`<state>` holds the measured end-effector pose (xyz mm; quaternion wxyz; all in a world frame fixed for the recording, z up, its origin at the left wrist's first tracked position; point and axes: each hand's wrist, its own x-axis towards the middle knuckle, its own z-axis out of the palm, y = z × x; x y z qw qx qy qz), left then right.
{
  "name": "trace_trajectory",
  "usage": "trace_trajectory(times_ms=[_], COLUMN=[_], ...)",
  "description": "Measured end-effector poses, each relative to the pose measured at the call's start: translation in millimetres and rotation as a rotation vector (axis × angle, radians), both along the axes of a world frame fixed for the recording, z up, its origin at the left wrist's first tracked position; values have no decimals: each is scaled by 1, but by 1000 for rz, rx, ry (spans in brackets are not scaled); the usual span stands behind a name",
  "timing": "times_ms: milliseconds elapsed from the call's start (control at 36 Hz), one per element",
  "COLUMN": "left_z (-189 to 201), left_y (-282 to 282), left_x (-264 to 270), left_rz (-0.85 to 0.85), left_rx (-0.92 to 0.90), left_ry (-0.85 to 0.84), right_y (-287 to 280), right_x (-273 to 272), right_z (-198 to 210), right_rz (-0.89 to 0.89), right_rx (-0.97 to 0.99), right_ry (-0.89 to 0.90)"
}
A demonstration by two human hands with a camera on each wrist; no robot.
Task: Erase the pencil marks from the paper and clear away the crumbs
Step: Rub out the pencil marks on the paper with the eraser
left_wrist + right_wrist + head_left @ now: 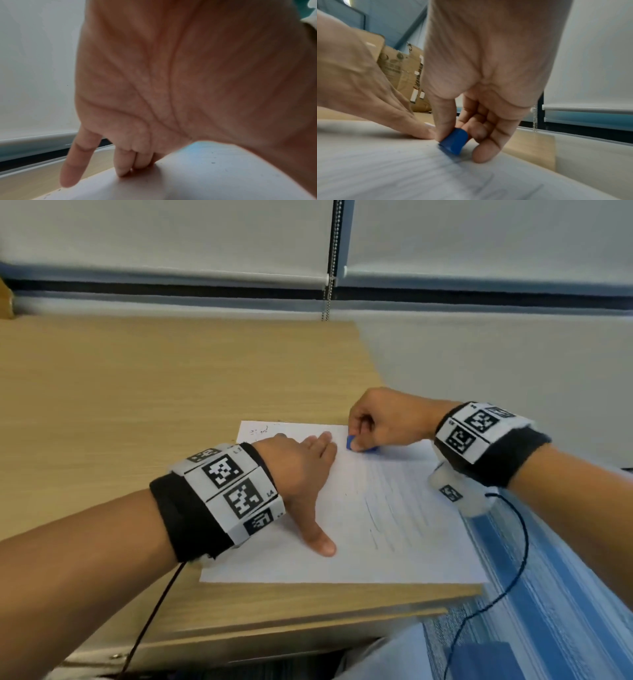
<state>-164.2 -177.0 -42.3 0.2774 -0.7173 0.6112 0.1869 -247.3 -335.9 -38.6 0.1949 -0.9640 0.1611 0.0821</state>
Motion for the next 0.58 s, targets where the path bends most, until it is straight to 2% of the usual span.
trace_trajectory(times_ms=[83,222,361,444,583], left_z=[2,3,4,4,-1], left_y=[-1,0,-1,1,1], left_x=[-2,-2,-4,-2,2], left_rz=[4,8,1,6,34], left_rx=[-4,-3,4,-6,-13], left_ry=[-7,-3,-14,-5,43], right_y=[1,18,-3,0,17], right_x=[-2,-17,0,2,-9], right_z=[-2,1,2,-2,2], right_rz=[11,158,19,1,151], right_rx=[3,151,-61,-96,9], right_ry=[-23,199,14,-19,161])
